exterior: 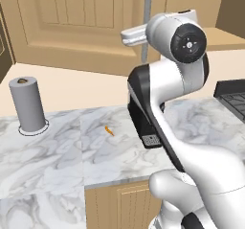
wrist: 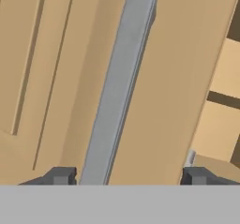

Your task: Retrieve the tupperware from the cabinet, then place the raw meat into the tupperware to avoid contamination.

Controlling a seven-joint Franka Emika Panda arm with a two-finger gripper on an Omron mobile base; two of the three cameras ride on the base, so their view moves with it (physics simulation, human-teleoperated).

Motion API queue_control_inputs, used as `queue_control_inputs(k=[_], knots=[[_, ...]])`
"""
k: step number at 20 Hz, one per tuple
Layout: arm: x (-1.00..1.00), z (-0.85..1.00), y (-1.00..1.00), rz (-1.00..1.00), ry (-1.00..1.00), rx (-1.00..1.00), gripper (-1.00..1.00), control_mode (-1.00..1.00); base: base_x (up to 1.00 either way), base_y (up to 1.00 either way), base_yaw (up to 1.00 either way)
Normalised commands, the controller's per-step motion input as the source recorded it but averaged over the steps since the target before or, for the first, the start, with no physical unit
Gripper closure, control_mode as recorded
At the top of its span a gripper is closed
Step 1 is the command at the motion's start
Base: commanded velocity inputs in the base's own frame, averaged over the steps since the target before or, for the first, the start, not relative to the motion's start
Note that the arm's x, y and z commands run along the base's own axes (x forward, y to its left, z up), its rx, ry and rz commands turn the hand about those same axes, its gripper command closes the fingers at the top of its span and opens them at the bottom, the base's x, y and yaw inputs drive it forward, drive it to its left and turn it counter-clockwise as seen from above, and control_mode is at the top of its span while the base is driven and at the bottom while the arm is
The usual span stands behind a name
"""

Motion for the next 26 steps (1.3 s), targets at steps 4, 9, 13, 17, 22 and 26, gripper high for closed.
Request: queue_control_inputs(k=[4, 9, 13, 17, 22, 26], knots=[[-0.65, 0.0, 0.98, -0.02, 0.06, -0.13, 1.0, -1.0, 0.0, 0.0, 0.0], [-0.61, 0.0, 1.0, 0.0, 0.07, -0.14, 1.0, -1.0, 0.0, 0.0, 0.0], [-0.53, -0.03, 1.0, 0.0, 0.07, -0.16, 1.0, -1.0, 0.0, 0.0, 0.0], [-0.03, -0.02, 0.36, 0.01, 0.0, -0.08, -1.0, -1.0, 0.0, 0.0, 0.0], [-0.02, 0.0, 0.0, 0.0, -0.02, 0.0, -1.0, -1.0, 0.0, 0.0, 0.0], [-0.12, -0.09, 0.13, 0.0, -0.05, 0.06, -1.0, -1.0, 0.0, 0.0, 0.0]])
